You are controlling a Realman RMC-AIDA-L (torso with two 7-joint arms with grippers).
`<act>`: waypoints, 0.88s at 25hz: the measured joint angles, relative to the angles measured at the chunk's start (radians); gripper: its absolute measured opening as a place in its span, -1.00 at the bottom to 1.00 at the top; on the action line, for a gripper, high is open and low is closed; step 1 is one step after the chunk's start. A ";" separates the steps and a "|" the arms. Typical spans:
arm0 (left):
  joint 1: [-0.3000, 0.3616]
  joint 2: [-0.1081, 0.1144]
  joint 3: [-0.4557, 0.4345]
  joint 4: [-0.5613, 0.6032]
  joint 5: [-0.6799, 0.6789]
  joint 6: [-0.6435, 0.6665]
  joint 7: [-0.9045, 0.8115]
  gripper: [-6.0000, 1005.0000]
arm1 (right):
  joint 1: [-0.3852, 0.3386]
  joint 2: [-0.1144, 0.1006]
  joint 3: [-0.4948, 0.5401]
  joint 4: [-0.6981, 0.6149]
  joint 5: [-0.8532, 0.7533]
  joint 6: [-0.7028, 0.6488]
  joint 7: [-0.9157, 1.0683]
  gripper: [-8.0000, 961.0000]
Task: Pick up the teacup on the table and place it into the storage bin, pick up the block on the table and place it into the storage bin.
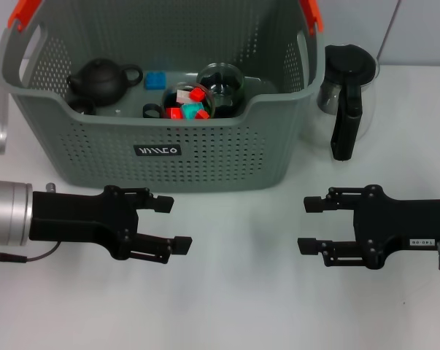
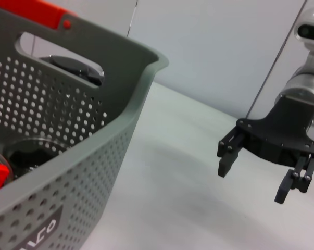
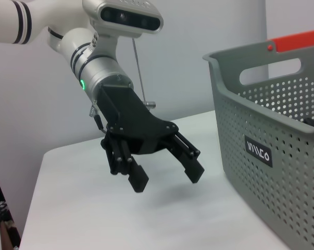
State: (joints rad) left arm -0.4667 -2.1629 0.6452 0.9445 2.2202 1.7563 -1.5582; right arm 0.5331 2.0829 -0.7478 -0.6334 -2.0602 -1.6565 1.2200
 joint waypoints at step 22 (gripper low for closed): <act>-0.002 -0.002 -0.006 -0.003 0.024 -0.009 -0.007 0.75 | 0.011 0.005 -0.059 0.000 -0.002 0.020 0.002 0.51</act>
State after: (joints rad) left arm -0.4689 -2.1644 0.6397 0.9418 2.2442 1.7471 -1.5651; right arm 0.5446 2.0880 -0.8071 -0.6334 -2.0622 -1.6366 1.2215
